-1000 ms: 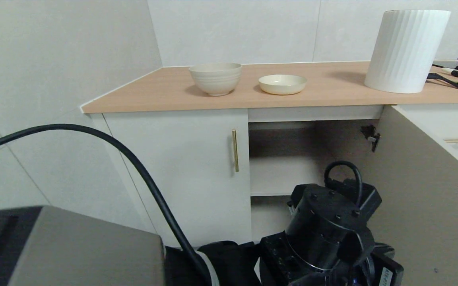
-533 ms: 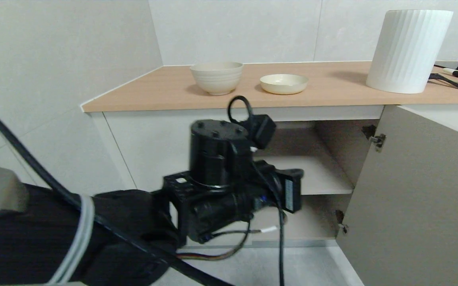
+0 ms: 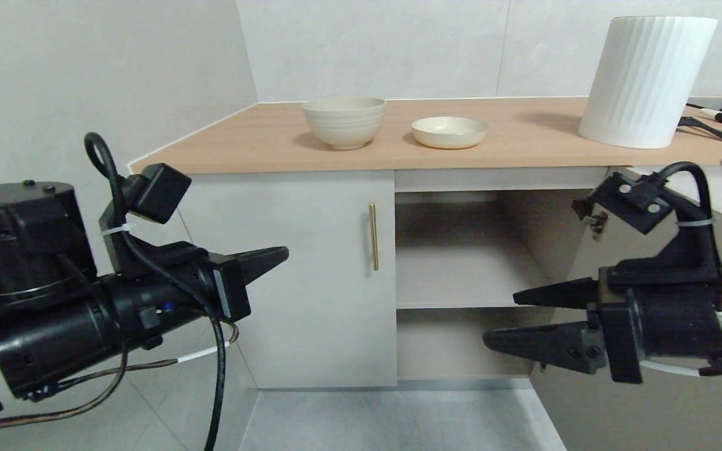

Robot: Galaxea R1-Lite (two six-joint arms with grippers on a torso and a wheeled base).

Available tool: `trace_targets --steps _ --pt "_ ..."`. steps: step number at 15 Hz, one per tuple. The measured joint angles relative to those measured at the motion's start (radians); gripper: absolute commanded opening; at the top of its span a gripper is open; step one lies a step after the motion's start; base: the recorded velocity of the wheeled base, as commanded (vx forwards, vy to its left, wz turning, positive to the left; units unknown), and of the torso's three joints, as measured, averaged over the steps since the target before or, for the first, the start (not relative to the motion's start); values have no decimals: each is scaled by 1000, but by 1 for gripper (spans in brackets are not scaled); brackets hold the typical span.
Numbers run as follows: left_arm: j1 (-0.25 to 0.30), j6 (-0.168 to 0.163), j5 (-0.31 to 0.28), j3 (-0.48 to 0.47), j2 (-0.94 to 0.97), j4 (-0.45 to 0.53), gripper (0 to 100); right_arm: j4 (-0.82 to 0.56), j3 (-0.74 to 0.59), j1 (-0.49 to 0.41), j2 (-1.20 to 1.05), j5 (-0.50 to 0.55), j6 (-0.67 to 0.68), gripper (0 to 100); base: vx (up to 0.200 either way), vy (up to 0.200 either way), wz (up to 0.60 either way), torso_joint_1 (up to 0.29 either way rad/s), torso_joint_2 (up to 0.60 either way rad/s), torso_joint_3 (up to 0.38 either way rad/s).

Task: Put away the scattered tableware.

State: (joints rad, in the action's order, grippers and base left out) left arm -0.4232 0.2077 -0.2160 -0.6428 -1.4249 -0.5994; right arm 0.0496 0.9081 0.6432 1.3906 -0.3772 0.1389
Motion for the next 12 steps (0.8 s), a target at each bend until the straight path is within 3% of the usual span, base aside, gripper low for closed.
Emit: trace_targets --steps 1,2,6,9,12 --pt "11 -21 -1 9 23 16 0 0 12 0 27 16 9 100 0 0 0 0 0 0" --pt "14 -25 -2 13 38 22 100 0 19 -1 43 38 10 100 0 0 0 0 0 0" --pt "20 -26 -2 3 76 37 100 0 26 -1 51 106 51 100 0 0 0 0 0 0" --pt "30 -22 1 -34 109 128 100 1 30 -1 43 148 57 100 0 0 0 0 0 0" --pt "35 -21 4 -87 158 284 100 0 36 -1 33 184 57 100 0 0 0 0 0 0"
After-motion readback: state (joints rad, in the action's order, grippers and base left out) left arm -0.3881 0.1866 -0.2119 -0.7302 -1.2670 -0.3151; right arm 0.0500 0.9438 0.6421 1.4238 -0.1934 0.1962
